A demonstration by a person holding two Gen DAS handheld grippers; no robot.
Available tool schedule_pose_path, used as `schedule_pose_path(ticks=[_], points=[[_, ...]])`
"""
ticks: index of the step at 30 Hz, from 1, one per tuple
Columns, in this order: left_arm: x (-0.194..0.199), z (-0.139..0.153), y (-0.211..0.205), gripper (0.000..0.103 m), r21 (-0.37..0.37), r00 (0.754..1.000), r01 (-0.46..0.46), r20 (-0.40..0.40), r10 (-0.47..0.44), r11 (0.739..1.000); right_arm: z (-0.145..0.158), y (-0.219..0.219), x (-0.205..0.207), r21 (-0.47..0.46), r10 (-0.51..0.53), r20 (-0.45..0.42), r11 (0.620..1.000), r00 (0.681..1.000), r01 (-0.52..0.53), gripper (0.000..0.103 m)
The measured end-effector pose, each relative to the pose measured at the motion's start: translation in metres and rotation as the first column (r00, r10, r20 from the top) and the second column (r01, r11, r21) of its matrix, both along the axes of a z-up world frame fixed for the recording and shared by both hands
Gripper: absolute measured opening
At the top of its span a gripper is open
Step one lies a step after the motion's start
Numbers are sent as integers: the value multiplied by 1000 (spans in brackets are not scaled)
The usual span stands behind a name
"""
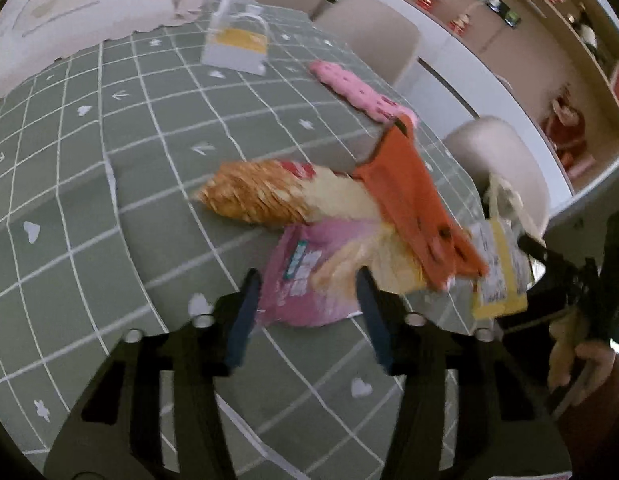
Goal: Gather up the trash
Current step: 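Grasp the pink snack bag with the left gripper while the right grasps the yellow wafer bag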
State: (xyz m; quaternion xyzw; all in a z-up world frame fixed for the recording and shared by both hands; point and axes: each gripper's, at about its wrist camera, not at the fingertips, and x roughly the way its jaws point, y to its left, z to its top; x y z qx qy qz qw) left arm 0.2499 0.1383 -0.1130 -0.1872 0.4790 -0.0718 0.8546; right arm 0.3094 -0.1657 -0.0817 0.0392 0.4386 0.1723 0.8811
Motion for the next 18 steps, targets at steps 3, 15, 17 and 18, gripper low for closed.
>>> schedule_pose_path(ticks=[3, 15, 17, 18], points=[[-8, 3, -2, 35, -14, 1000, 24, 9, -23, 1000, 3, -1, -6, 7, 2, 6, 1000, 1000, -2, 6], [8, 3, -1, 41, 76, 998, 49, 46, -53, 996, -4, 11, -38, 50, 84, -23, 995, 996, -83, 6], [16, -1, -7, 41, 94, 997, 68, 35, -72, 993, -12, 9, -39, 74, 93, -54, 993, 994, -89, 6], [17, -3, -9, 41, 94, 996, 76, 29, -79, 993, -15, 8, -40, 89, 95, -69, 992, 993, -89, 6]])
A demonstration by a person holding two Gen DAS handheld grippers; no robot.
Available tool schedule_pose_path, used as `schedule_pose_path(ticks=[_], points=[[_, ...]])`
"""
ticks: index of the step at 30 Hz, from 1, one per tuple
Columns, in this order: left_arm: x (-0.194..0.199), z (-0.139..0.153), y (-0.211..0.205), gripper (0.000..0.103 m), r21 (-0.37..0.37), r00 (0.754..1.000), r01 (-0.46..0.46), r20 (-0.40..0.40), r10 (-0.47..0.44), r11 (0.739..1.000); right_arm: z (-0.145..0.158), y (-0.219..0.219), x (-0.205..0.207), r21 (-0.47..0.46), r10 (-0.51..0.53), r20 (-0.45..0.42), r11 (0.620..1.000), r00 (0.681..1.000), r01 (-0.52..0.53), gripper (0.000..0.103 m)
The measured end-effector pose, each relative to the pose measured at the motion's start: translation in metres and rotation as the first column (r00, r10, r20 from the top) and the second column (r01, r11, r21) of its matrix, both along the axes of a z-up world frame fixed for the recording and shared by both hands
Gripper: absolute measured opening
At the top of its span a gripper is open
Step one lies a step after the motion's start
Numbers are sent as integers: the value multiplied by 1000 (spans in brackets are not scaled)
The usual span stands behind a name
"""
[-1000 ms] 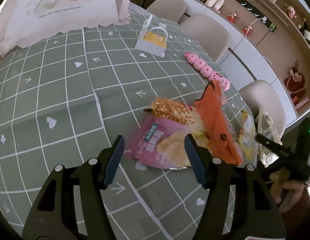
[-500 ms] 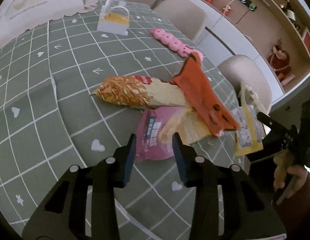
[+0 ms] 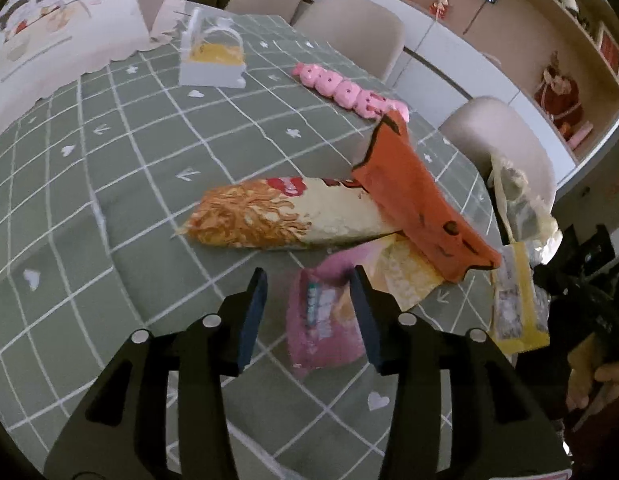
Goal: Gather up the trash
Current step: 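Grasp the pink snack bag with the left gripper while the right grasps the yellow wafer bag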
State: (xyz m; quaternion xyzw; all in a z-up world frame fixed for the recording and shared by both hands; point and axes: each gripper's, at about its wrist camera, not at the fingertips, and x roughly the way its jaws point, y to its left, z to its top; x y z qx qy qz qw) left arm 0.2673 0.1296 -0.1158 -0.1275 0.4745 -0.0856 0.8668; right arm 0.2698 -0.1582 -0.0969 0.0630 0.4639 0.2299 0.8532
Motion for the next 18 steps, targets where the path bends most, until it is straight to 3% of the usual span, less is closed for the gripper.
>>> schedule_pose_path(ticks=[4, 6, 7, 12, 15, 18], points=[[1, -4, -11, 22, -14, 999, 24, -22, -24, 1000, -12, -9, 1, 17, -64, -37, 998, 997, 65, 11], [-3, -2, -13, 19, -17, 1000, 27, -16, -27, 1000, -18, -9, 2, -3, -66, -58, 998, 996, 66, 40], [-6, 0, -14, 16, -21, 1000, 25, -11, -25, 999, -19, -10, 2, 2, -62, -58, 998, 996, 63, 44], [-22, 11, -9, 11, -31, 1000, -1, 9, 1, 1000, -18, -7, -1, 8, -46, -47, 999, 998, 47, 44], [-29, 18, -2, 9, -36, 999, -31, 21, 32, 999, -15, -14, 0, 3, -108, -31, 994, 994, 108, 44], [-35, 24, 4, 8, -40, 998, -59, 34, 60, 997, -24, -20, 6, 46, -190, -96, 980, 977, 195, 44]])
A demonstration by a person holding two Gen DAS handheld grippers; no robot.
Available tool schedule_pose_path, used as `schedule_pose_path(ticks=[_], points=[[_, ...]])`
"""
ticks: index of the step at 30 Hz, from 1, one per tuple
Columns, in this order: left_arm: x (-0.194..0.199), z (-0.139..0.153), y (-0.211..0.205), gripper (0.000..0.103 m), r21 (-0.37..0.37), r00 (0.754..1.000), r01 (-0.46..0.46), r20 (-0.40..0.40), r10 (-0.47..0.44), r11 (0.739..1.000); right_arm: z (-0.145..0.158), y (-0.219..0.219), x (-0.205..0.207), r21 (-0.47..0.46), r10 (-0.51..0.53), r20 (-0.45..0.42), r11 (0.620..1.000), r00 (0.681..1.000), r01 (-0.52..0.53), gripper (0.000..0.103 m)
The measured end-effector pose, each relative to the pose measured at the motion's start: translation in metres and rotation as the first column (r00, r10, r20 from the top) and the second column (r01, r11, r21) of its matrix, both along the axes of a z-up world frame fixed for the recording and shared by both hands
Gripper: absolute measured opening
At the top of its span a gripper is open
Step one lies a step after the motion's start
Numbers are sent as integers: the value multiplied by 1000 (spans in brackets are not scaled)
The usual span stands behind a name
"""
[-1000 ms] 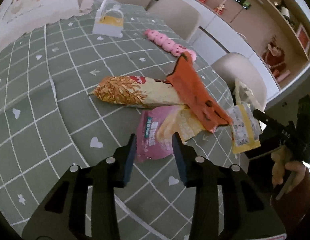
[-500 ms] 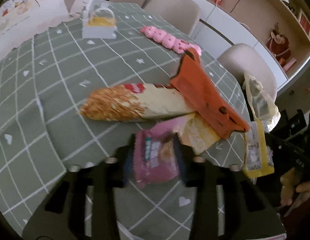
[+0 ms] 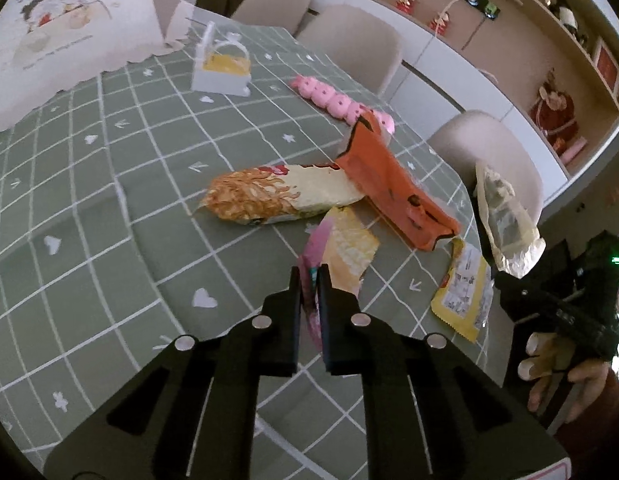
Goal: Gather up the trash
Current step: 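Grasp the pink snack bag with the left gripper while the right grasps the yellow wafer bag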
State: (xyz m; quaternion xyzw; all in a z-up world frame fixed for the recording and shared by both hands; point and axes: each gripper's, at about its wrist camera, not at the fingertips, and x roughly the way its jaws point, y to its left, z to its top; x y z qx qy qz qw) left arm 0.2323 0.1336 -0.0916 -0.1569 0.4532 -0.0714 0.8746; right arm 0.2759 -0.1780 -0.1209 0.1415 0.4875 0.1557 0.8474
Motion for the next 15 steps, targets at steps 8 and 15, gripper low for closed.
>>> schedule_pose_path(ticks=[8, 15], points=[[-13, 11, 2, 8, 2, 1000, -8, 12, 8, 1000, -12, 33, 23, -101, 49, -27, 994, 998, -52, 42], [-32, 32, 3, 7, -15, 997, -31, 65, 32, 999, 21, 43, 6, -87, 173, 60, 982, 983, -168, 10]])
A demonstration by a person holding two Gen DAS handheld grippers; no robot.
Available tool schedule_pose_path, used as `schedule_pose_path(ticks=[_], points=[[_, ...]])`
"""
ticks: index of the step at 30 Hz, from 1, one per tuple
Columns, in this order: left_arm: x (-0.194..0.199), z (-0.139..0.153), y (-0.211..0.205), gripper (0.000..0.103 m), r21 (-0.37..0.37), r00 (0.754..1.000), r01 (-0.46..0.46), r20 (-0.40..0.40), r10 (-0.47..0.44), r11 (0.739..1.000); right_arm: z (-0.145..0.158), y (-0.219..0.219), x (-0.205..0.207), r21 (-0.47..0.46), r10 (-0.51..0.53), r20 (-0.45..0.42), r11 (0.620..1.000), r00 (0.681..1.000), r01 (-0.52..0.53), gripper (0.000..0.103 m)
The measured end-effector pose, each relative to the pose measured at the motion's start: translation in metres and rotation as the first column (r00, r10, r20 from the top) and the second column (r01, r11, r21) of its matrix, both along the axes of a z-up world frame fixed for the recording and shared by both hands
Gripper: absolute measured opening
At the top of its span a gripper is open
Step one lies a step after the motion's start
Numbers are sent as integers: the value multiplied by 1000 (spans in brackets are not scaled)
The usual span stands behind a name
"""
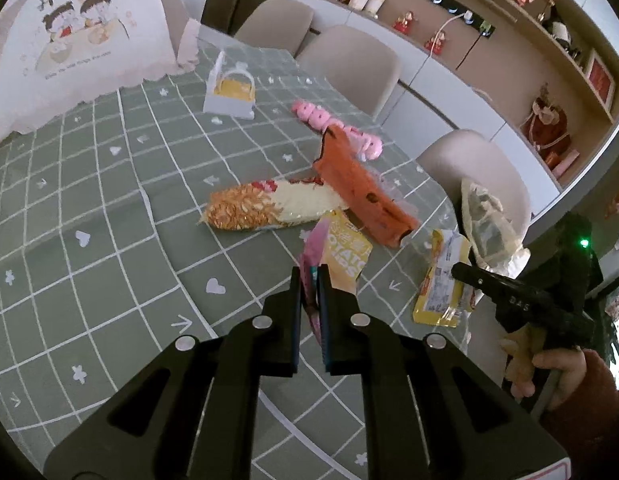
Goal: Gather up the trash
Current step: 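Carry the pink bag and yellow wafer bag over the bin and release both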
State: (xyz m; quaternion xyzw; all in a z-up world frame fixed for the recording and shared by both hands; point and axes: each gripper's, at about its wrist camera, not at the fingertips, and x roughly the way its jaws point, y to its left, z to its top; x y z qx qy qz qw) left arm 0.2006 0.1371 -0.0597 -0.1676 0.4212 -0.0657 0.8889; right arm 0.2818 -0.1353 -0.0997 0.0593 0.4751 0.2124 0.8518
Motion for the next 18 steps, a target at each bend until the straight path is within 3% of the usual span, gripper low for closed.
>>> schedule_pose_path(ticks=[2, 10, 18], points=[[-5, 9, 2, 7, -5, 1000, -8, 26, 8, 1000, 17, -4, -7, 19, 2, 38, 1000, 999, -2, 5], [-15, 70, 2, 7, 5, 983, -8, 183, 7, 1000, 94, -32, -34, 64, -53, 206, 997, 977, 41, 5], [7, 146, -30, 8, 43, 934, 39, 355, -51, 998, 162, -75, -58, 29, -91, 385, 996, 918, 86, 5]])
